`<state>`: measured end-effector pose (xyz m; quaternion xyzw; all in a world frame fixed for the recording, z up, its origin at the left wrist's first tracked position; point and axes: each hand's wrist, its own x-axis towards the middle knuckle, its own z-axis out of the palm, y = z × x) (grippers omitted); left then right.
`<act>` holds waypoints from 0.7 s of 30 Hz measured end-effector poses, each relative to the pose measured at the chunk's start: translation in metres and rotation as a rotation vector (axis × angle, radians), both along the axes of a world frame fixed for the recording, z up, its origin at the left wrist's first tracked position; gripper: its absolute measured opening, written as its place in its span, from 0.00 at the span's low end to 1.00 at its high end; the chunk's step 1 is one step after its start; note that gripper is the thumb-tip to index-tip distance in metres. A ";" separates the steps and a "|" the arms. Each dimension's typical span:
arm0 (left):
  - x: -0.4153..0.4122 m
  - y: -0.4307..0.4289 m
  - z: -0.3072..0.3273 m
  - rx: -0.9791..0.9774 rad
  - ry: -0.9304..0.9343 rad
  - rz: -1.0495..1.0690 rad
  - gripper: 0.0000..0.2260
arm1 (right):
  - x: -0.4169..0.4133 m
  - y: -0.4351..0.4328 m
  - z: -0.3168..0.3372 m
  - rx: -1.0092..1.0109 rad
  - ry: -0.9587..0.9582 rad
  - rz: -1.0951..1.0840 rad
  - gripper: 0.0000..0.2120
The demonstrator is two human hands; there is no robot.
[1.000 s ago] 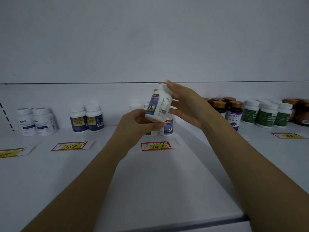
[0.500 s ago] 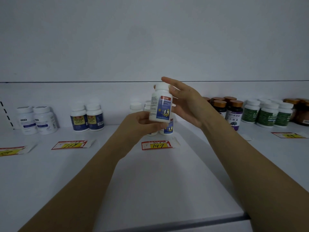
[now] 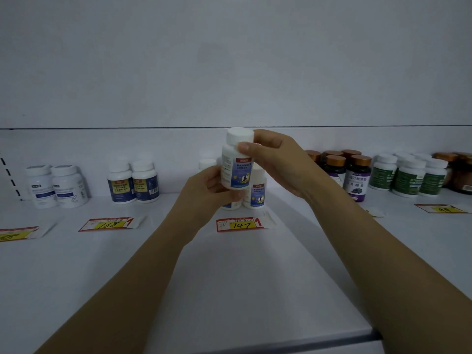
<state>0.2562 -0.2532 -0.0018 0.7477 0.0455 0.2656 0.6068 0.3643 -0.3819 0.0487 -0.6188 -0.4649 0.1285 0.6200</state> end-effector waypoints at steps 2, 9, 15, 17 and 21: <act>-0.001 0.003 0.000 -0.037 -0.079 0.031 0.23 | -0.005 -0.001 0.002 0.021 -0.083 0.001 0.14; -0.002 0.003 0.005 0.025 -0.254 0.177 0.24 | -0.023 0.003 0.002 0.061 -0.325 0.028 0.22; -0.006 0.000 0.010 0.040 -0.211 0.184 0.23 | -0.024 0.001 0.002 0.090 -0.313 0.012 0.20; -0.009 -0.003 0.013 0.002 -0.144 0.085 0.22 | -0.019 -0.002 0.005 0.101 -0.257 -0.023 0.17; -0.010 -0.004 0.018 -0.019 0.093 -0.074 0.19 | -0.005 -0.004 0.008 0.032 0.029 -0.082 0.17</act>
